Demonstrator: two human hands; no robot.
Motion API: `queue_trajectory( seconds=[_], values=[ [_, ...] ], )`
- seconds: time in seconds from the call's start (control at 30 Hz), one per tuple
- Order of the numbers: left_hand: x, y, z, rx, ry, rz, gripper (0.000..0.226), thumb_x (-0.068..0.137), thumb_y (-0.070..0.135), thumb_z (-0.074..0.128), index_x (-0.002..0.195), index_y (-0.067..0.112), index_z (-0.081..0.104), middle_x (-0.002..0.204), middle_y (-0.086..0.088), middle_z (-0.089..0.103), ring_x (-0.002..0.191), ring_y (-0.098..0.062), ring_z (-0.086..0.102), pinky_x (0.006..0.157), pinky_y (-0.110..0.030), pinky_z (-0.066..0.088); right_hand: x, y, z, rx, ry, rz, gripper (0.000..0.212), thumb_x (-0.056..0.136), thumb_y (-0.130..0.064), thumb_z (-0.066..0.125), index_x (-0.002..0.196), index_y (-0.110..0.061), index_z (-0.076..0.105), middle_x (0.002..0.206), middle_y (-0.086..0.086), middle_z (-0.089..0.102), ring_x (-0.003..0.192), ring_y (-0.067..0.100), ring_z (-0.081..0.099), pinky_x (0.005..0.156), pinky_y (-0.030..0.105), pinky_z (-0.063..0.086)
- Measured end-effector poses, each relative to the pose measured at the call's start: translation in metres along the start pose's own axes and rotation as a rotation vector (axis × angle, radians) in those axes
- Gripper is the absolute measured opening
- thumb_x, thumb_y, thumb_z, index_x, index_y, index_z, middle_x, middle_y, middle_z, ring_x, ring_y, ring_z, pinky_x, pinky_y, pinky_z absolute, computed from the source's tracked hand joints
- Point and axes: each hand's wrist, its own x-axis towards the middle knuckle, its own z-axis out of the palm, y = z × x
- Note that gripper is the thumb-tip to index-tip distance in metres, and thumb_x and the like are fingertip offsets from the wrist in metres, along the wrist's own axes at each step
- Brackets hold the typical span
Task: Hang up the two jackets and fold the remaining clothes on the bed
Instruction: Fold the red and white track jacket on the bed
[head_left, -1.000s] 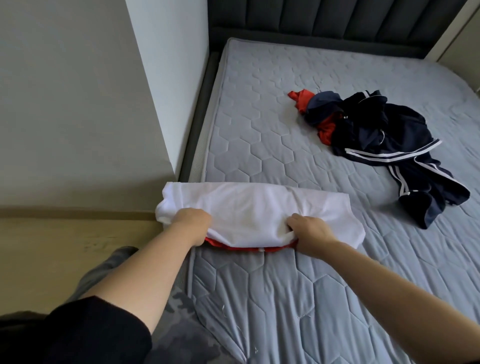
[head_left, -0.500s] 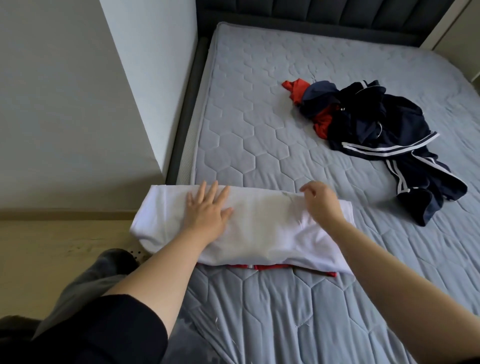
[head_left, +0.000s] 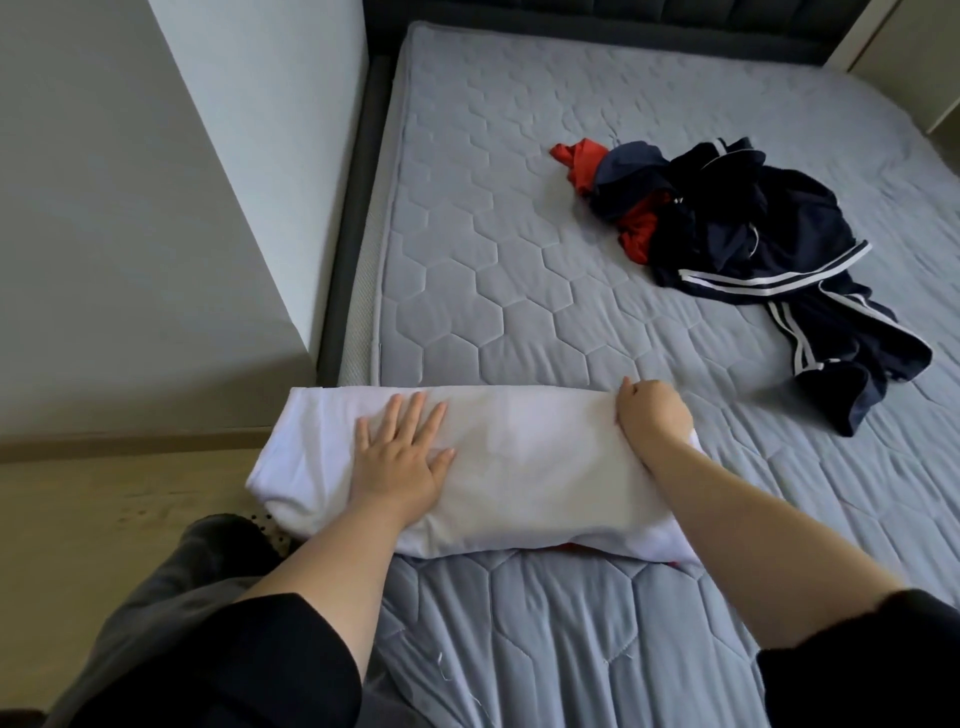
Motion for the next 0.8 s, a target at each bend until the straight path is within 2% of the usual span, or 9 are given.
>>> queue_trajectory(
  seconds=[0.07, 0.13, 0.23, 0.33, 0.4, 0.47, 0.57, 0.67, 0.8],
  values=[
    [0.0, -0.001, 0.001, 0.007, -0.001, -0.001, 0.06, 0.093, 0.057, 0.006, 0.144, 0.039, -0.02, 0.156, 0.011, -0.021, 0.143, -0.014, -0.021, 0.11, -0.046, -0.017, -0.009, -0.013, 0.001, -0.097, 0.144, -0.093, 0.036, 0.098, -0.022, 0.034, 0.111, -0.001, 0.06, 0.118, 0.02, 0.057, 0.112, 0.036, 0.048, 0.091, 0.039, 0.033],
    [0.002, -0.001, 0.002, 0.017, 0.0, -0.006, 0.06, 0.092, 0.057, 0.004, 0.144, 0.039, -0.02, 0.156, 0.011, -0.021, 0.143, -0.015, -0.021, 0.11, -0.047, -0.016, -0.027, -0.024, 0.005, -0.075, 0.272, -0.367, 0.031, 0.094, -0.02, 0.042, 0.117, -0.004, 0.057, 0.124, 0.019, 0.053, 0.117, 0.036, 0.044, 0.101, 0.042, 0.026],
    [0.002, 0.0, 0.0, 0.029, 0.011, -0.004, 0.06, 0.093, 0.057, 0.007, 0.147, 0.039, -0.013, 0.156, 0.011, -0.019, 0.143, -0.015, -0.019, 0.111, -0.048, -0.014, -0.059, -0.015, 0.025, -0.164, 0.158, -0.749, 0.046, 0.094, -0.029, 0.034, 0.133, -0.008, 0.049, 0.142, 0.016, 0.044, 0.134, 0.031, 0.036, 0.113, 0.048, 0.016],
    [0.0, 0.0, -0.001, 0.037, 0.029, 0.009, 0.061, 0.093, 0.057, 0.009, 0.147, 0.039, -0.014, 0.156, 0.012, -0.02, 0.143, -0.015, -0.019, 0.112, -0.049, -0.013, -0.057, 0.023, 0.029, -0.192, -0.054, -0.404, 0.053, 0.1, -0.036, 0.023, 0.149, -0.017, 0.022, 0.158, 0.002, 0.016, 0.146, 0.015, 0.007, 0.117, 0.045, -0.001],
    [0.0, 0.0, -0.002, 0.04, 0.032, 0.015, 0.061, 0.094, 0.057, 0.009, 0.146, 0.039, -0.015, 0.156, 0.011, -0.02, 0.143, -0.015, -0.019, 0.112, -0.049, -0.013, -0.049, 0.038, 0.021, -0.177, -0.084, -0.129, 0.057, 0.1, -0.038, 0.018, 0.151, -0.014, 0.014, 0.159, 0.001, 0.008, 0.146, 0.014, 0.0, 0.116, 0.048, -0.006],
    [0.0, 0.0, -0.002, 0.035, 0.02, 0.013, 0.06, 0.094, 0.056, 0.009, 0.146, 0.038, -0.015, 0.156, 0.011, -0.02, 0.143, -0.016, -0.019, 0.112, -0.049, -0.013, -0.048, 0.027, 0.014, -0.194, -0.061, -0.04, 0.059, 0.099, -0.039, 0.016, 0.151, -0.013, 0.008, 0.16, 0.004, 0.0, 0.146, 0.017, -0.006, 0.114, 0.049, -0.01],
    [0.001, 0.001, -0.004, 0.032, 0.012, 0.01, 0.06, 0.095, 0.056, 0.01, 0.147, 0.038, -0.013, 0.156, 0.01, -0.019, 0.143, -0.017, -0.019, 0.111, -0.049, -0.013, -0.064, -0.023, 0.023, -0.149, 0.04, -0.245, 0.061, 0.099, -0.04, 0.021, 0.151, -0.016, 0.002, 0.159, 0.004, -0.008, 0.145, 0.017, -0.012, 0.113, 0.046, -0.013],
    [-0.002, -0.005, -0.009, 0.014, 0.008, 0.06, 0.058, 0.097, 0.052, 0.013, 0.148, 0.037, -0.01, 0.157, 0.008, -0.016, 0.144, -0.017, -0.018, 0.112, -0.047, -0.011, -0.103, -0.075, 0.051, -0.103, 0.053, -0.591, 0.058, 0.098, -0.038, 0.03, 0.151, -0.017, 0.015, 0.159, 0.005, 0.001, 0.146, 0.018, -0.006, 0.113, 0.045, -0.009],
    [-0.008, -0.025, -0.014, -0.002, 0.021, 0.042, 0.057, 0.099, 0.046, 0.019, 0.149, 0.037, -0.006, 0.157, 0.011, -0.015, 0.144, -0.014, -0.016, 0.114, -0.046, -0.008, -0.122, -0.084, 0.086, -0.105, -0.04, -0.534, 0.057, 0.098, -0.035, 0.029, 0.15, -0.018, 0.017, 0.159, 0.004, 0.005, 0.146, 0.019, -0.002, 0.115, 0.043, -0.008]
  ],
)
